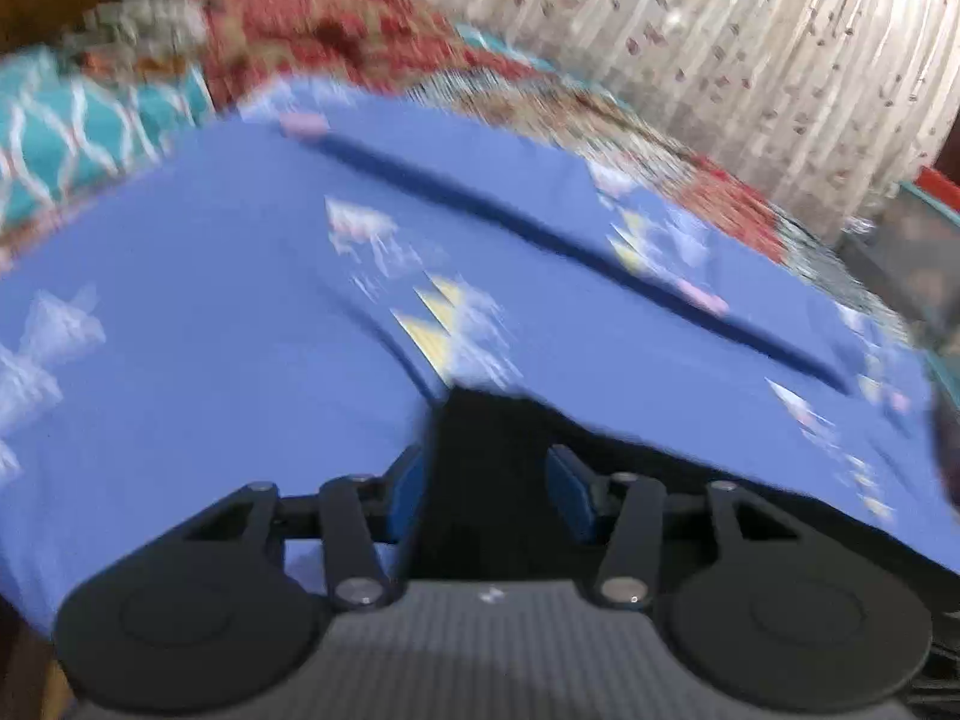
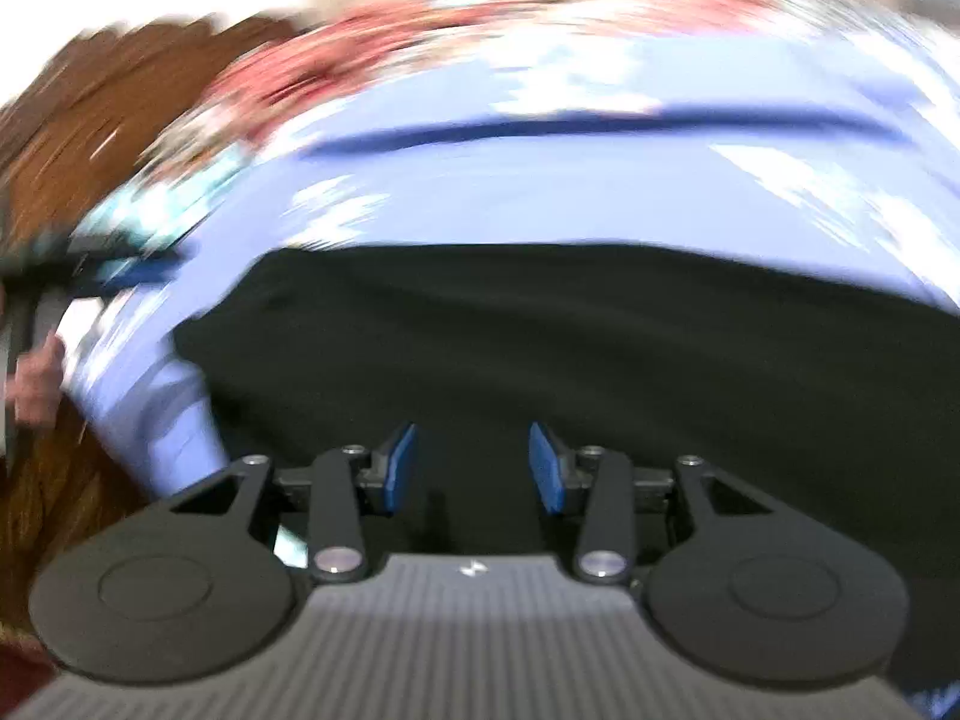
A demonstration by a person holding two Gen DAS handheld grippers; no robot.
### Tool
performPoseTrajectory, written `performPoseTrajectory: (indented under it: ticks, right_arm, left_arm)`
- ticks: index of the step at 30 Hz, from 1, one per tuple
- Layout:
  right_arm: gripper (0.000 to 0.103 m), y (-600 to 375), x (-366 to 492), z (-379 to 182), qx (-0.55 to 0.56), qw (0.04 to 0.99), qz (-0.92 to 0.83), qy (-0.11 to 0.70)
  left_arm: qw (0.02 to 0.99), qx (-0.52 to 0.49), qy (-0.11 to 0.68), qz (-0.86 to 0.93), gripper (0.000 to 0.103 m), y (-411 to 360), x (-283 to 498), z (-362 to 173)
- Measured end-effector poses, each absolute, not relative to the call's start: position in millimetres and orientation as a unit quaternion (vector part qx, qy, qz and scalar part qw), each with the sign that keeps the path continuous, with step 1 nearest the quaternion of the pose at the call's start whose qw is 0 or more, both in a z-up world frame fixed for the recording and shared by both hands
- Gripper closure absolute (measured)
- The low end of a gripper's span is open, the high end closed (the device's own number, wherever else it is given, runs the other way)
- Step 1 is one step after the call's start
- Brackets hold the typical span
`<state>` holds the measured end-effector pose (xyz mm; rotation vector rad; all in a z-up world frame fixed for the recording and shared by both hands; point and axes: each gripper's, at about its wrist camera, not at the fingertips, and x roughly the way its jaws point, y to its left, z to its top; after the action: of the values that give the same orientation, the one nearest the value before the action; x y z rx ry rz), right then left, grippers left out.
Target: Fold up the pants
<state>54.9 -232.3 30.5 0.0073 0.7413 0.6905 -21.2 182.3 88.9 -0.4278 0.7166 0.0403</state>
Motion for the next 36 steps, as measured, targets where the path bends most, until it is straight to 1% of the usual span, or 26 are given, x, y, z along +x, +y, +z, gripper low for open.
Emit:
performPoseTrajectory:
  ticks: [1,5,6,7,8,10,14,17,18,19,21,22,23,24,28,31,33,36]
  right_arm:
    - [0.058,-215.7,54.7,30.0,-0.022,0.868,0.353,0.349]
    - [0.058,-166.8,62.5,15.0,-0.076,0.845,0.403,0.344]
    - [0.06,-161.5,60.3,9.5,-0.083,0.842,0.403,0.348]
    - [0.068,-153.3,66.5,1.8,-0.091,0.836,0.404,0.359]
    - [0.088,-147.6,73.2,-5.3,-0.1,0.832,0.401,0.37]
    - [0.091,-145.3,71.1,-6.5,-0.107,0.836,0.388,0.373]
    - [0.09,-160.6,44.0,20.4,-0.072,0.829,0.428,0.353]
    - [0.089,-148.6,36.2,-1.8,-0.096,0.812,0.43,0.382]
    - [0.085,-144.2,38.1,-14.1,-0.105,0.808,0.424,0.396]
    - [0.084,-142.7,41.7,-25.3,-0.095,0.806,0.421,0.404]
    - [0.082,-150.9,48.7,-26.8,-0.049,0.809,0.42,0.409]
    - [0.08,-155.3,52.6,-24.4,-0.029,0.805,0.423,0.415]
    - [0.075,-160.6,54.8,-20.7,-0.016,0.805,0.424,0.415]
    - [0.07,-165.8,55.0,-17.8,-0.007,0.807,0.422,0.412]
    - [0.069,-213.0,54.7,-2.8,0.059,0.836,0.393,0.378]
    - [0.068,-254.8,54.9,-0.6,0.109,0.865,0.336,0.355]
    - [0.068,-282.3,60.4,-3.9,0.139,0.881,0.282,0.353]
    - [0.068,-319.3,63.9,-17.2,0.16,0.895,0.189,0.371]
  left_arm:
    - [0.908,-0.213,0.36,0.011,0.041,176.9,-25.1,86.5]
    - [0.88,-0.25,0.403,-0.008,0.041,161.8,-26.1,66.1]
    - [0.868,-0.273,0.416,-0.008,0.048,160.9,-20.7,58.0]
    - [0.856,-0.289,0.428,-0.01,0.077,161.1,-14.2,49.7]
    - [0.846,-0.301,0.44,-0.017,0.091,160.3,-8.5,41.7]
    - [0.833,-0.317,0.454,0.001,0.092,162.1,-4.2,31.7]
    - [0.844,-0.303,0.441,-0.002,0.092,165.9,-20.8,34.7]
    - [0.837,-0.282,0.468,0.015,0.091,156.6,-21.1,18.4]
    - [0.84,-0.265,0.473,0.022,0.088,151.0,-20.0,11.9]
    - [0.848,-0.246,0.47,0.025,0.088,144.8,-20.7,9.9]
    - [0.86,-0.215,0.462,0.031,0.086,135.0,-25.4,20.5]
    - [0.864,-0.205,0.46,0.03,0.08,132.4,-28.2,26.2]
    - [0.867,-0.197,0.457,0.032,0.076,130.8,-32.2,33.5]
    - [0.873,-0.191,0.448,0.035,0.074,130.4,-37.9,41.8]
    - [0.9,-0.198,0.388,0.016,0.074,131.8,-65.1,76.3]
    - [0.912,-0.202,0.357,-0.016,0.075,115.3,-61.7,93.9]
    - [0.917,-0.178,0.355,-0.044,0.074,91.3,-46.5,96.5]
    - [0.913,-0.136,0.377,-0.072,0.074,52.4,-16.9,81.2]
